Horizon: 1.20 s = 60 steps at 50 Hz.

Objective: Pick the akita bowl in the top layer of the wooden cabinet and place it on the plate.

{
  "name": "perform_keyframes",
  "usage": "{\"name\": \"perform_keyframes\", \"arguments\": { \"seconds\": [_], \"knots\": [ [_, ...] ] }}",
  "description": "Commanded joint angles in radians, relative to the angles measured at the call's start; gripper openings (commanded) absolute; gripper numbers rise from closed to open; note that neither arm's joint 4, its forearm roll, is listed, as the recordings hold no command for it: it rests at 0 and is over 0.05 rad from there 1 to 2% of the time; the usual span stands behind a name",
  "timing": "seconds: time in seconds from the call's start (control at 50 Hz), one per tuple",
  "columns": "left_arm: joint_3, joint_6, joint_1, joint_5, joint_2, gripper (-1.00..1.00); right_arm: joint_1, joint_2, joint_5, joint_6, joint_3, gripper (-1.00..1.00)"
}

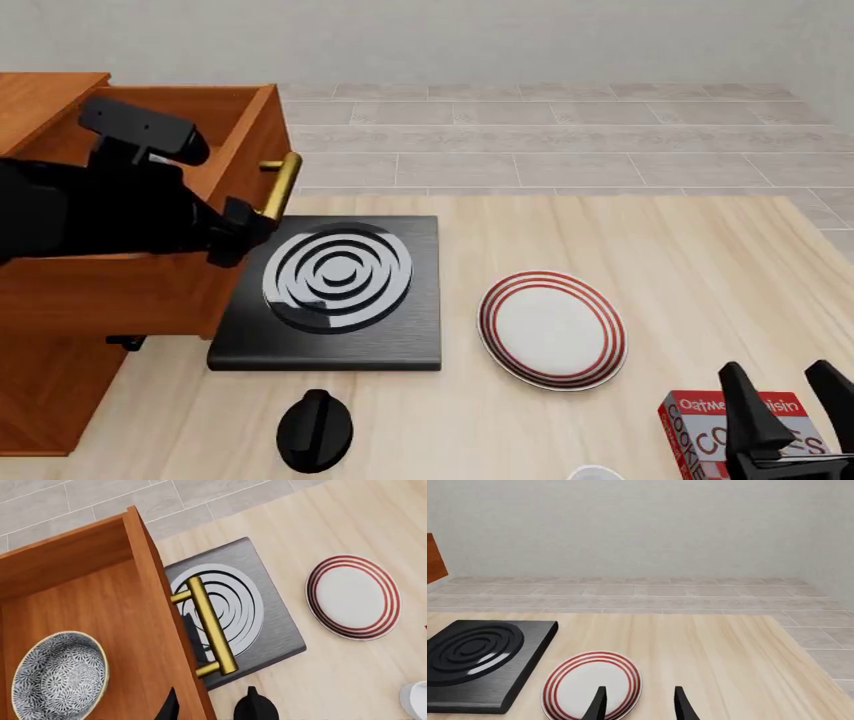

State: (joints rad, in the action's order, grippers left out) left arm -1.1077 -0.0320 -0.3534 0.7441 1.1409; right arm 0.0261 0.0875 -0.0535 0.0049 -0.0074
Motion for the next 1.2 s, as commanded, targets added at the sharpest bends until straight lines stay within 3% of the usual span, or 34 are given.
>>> {"name": "perform_keyframes", "arguments": {
  "seconds": [0.02, 0.82, 1.04, 1.2],
  "knots": [
    [-0.061, -0.046, -0.033, 0.006, 0.036, 1.0, 0.0, -0.003, 0.003, 0.0, 0.0, 1.0],
    [-0.34, -0.094, 0.08, 0.125, 0.039, 1.0, 0.007, -0.064, 0.07, -0.006, -0.005, 1.0],
    [-0.324, -0.159, 0.136, 0.125, 0.023, 1.0, 0.009, -0.077, 0.084, -0.007, -0.005, 1.0],
    [-0.298, -0.203, 0.207, 0.125, 0.021, 1.0, 0.011, -0.04, 0.044, -0.008, -0.003, 1.0]
  ]
}}
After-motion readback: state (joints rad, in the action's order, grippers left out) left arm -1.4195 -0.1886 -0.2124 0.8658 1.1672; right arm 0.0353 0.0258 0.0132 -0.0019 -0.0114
